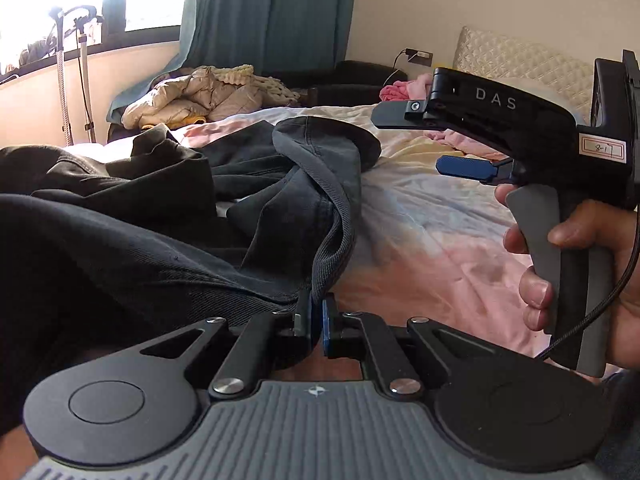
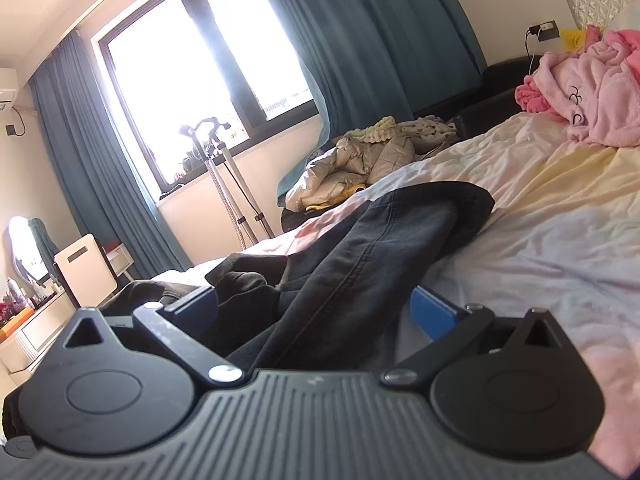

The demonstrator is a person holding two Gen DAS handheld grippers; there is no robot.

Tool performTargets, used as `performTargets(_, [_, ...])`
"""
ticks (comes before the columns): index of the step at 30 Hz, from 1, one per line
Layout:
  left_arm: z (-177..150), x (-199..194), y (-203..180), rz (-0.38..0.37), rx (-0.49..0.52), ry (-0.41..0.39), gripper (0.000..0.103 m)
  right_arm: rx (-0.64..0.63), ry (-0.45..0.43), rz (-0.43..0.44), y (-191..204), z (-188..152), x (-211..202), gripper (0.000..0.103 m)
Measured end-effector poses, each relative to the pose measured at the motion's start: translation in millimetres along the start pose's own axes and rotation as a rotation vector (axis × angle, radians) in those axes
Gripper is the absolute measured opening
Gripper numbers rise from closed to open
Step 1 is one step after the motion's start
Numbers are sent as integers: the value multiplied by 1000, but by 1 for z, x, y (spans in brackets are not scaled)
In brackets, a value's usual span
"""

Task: Fold clothes
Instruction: 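Hold the pants leg with the left gripper while the right gripper grasps it nearby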

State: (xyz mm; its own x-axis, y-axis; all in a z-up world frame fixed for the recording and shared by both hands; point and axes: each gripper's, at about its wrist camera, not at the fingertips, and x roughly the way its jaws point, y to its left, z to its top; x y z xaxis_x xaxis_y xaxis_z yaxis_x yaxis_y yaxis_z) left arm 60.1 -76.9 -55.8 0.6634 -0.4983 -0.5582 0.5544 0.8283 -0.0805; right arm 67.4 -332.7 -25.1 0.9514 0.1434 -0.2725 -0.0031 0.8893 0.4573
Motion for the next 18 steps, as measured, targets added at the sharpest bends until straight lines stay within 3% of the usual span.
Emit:
performTargets(6, [-12,-8,22,-30,-182,-47,6,-43,56,-8,6,-6,25,103])
performTargets(13, [-17,1,28,-57,-226,-18,6,-101,127,-49,2,-14,72,103])
performTargets(18, [-21,16,35,-77,-255,21,6,-241,115,-79,13,-22,95,102])
